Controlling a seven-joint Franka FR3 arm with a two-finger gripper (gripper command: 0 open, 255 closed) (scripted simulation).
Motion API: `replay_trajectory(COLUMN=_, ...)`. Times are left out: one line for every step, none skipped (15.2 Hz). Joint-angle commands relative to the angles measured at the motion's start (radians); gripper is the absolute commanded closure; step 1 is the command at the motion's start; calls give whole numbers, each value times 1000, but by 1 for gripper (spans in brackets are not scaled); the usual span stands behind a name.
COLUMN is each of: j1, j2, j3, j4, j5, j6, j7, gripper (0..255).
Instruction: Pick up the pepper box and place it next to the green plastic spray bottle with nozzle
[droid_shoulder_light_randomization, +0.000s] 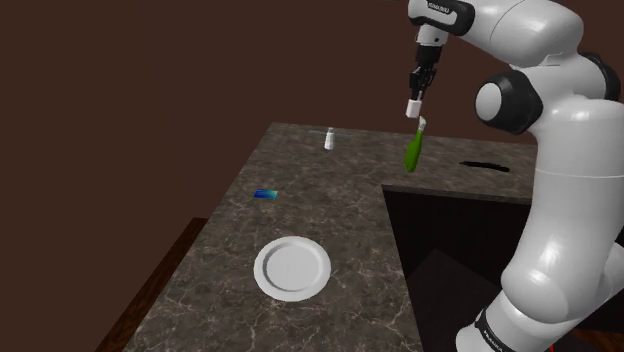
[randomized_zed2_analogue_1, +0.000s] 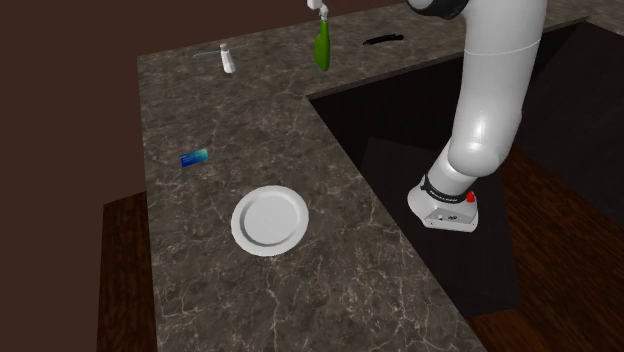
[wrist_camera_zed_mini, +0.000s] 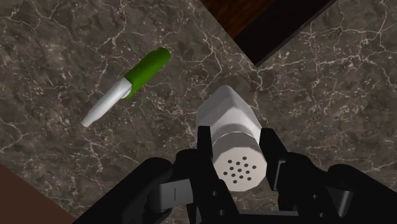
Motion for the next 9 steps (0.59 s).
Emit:
replay_trajectory(j1=11, j2=-22, j3=0, j4=-60, j5=-8, j6=40, j7=2, gripper=255)
replay_trajectory(j1=16, j2=-31, j3=0, j4=-89, j5=-12, j6=59, j7=3, gripper=255)
replay_trajectory(j1=20, j2=-40, j3=0, j4=-116, j5=-15, j6=77, j7=4, gripper=255)
replay_trajectory(j1=24, j2=-48, j3=0, j4=-142, j5=-19, j6=95, j7=5, gripper=255)
replay_trajectory(j1=28, j2=-56, j3=0, j4=-166, j5=-21, j6=113, j7=6, gripper=255)
replay_trajectory(j1=31, j2=-62, j3=0, j4=-190, j5=-24, j6=130, j7=7, gripper=255)
replay_trajectory(j1=34, j2=-69, j3=0, j4=-213, j5=-26, j6=147, j7=8, gripper=255)
replay_trajectory(j1=37, j2=-74, j3=1, j4=-235, j5=-28, j6=163, j7=9, gripper=255)
replay_trajectory(j1=40, j2=-80, j3=1, j4=-256, j5=-30, j6=179, j7=10, gripper=255)
